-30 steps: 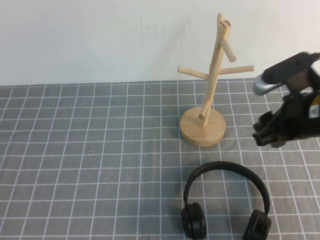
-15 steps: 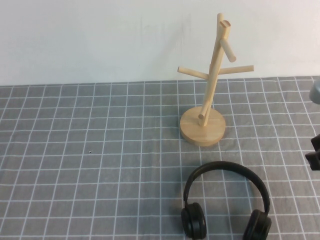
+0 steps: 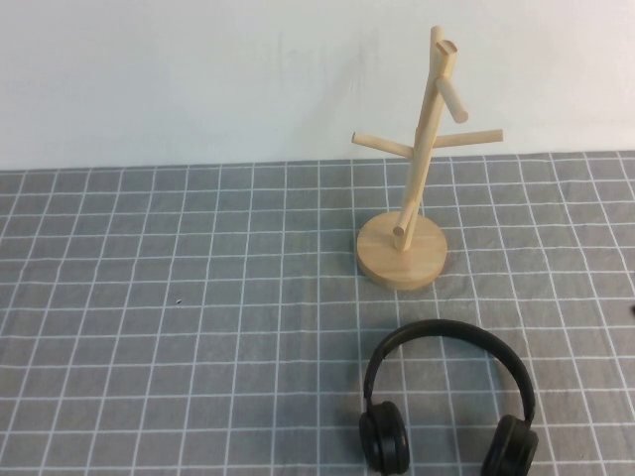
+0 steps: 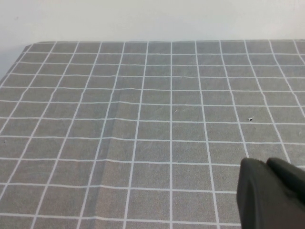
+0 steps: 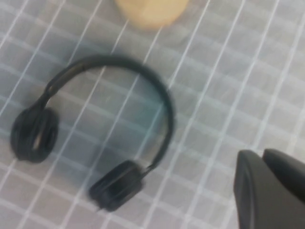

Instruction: Take out the headphones from the headphone stand

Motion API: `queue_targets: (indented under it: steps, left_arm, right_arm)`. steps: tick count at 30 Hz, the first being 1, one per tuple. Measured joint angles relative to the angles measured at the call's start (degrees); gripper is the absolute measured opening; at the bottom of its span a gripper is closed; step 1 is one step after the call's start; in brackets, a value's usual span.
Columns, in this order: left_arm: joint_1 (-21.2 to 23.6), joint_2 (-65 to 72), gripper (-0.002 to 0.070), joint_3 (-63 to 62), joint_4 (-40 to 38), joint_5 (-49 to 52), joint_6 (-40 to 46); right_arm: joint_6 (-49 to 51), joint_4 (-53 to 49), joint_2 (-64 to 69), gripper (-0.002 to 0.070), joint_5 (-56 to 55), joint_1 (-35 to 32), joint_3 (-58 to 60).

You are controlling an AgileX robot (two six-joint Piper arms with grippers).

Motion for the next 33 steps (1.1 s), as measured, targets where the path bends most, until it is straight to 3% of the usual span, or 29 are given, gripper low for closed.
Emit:
queue_targets:
  steps: [5, 10, 14, 27, 33]
  left_arm:
    - [0.0, 0.0, -0.0004, 0.0, 0.0, 0.0, 0.0]
    - [0.0, 0.0, -0.0004, 0.0, 0.0, 0.0, 0.0]
    - [0.0, 0.0, -0.0004, 0.0, 0.0, 0.0, 0.0]
    - [0.0, 0.0, -0.0004, 0.0, 0.0, 0.0, 0.0]
    - [0.0, 0.0, -0.0004, 0.0, 0.0, 0.0, 0.0]
  right_arm:
    - [-1.8, -0.7, -9.9, -0.0004, -4.9, -7.1, 1.2]
    - [2.9, 0.6, -21.8, -0.0006, -14.9, -17.3, 9.9]
    - [3.6, 0.6, -31.0, -0.0006, -16.9, -22.3, 17.1]
    - [3.8, 1.8, -47.5, -0.0006, -30.2, -23.9, 41.0]
    - [3.8, 8.5, -49.8, -0.0006, -39.4, -27.9, 52.0]
